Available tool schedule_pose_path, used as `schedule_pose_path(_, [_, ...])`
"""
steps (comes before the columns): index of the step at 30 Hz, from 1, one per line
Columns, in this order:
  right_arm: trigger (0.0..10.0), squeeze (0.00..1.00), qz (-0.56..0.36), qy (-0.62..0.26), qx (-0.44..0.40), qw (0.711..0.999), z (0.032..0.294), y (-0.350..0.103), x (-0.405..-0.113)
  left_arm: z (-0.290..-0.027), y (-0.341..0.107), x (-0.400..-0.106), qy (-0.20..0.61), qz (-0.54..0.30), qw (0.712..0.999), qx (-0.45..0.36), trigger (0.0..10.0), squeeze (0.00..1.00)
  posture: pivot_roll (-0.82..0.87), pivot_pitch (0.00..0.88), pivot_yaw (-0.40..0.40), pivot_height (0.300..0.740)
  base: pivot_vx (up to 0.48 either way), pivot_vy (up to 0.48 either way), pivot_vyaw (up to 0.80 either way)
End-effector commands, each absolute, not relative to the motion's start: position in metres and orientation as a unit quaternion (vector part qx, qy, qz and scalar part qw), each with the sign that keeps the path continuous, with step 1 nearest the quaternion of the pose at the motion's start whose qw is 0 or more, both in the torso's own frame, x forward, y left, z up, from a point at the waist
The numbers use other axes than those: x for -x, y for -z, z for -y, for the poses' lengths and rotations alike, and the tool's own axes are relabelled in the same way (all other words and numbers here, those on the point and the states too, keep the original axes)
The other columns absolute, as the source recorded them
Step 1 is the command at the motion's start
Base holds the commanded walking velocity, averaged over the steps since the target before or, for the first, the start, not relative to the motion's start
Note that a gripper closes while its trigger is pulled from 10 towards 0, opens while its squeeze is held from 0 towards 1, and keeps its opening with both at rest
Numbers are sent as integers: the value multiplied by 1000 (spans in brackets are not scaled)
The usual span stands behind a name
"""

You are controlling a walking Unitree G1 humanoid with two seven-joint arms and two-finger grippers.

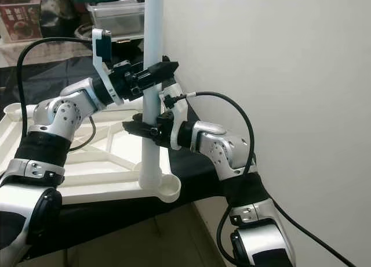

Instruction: Building children table

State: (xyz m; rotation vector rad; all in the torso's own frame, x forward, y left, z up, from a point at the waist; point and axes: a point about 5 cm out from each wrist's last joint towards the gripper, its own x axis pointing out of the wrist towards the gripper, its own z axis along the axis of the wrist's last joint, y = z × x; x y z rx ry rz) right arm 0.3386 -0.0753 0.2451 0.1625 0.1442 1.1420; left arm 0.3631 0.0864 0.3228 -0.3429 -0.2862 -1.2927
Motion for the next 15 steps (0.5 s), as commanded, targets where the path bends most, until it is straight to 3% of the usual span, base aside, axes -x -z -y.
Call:
schedule_pose_path(1, [0, 0, -69, -542, -78, 834, 75, -243, -337, -89, -324, -363, 594, 134, 779, 151, 10000, 1000, 26, 48, 7, 740, 0, 0, 0])
schedule_pose_path(2, [0, 0, -67, -540, -78, 835, 77, -243, -337, -91, -325, -363, 591, 142, 780, 149, 10000, 0, 26, 44, 8, 740, 0, 0, 0])
schedule_pose_path(11, [0, 0, -58, -503, -81, 859, 99, -242, -345, -112, -333, -366, 543, 166, 806, 170, 10000, 0, 24, 22, 15, 740, 0, 0, 0])
schedule_pose_path(15, [0, 0, -18, -459, -90, 884, 125, -254, -353, -133, -335, -366, 491, 189, 827, 197, 10000, 0, 26, 17, 16, 740, 0, 0, 0])
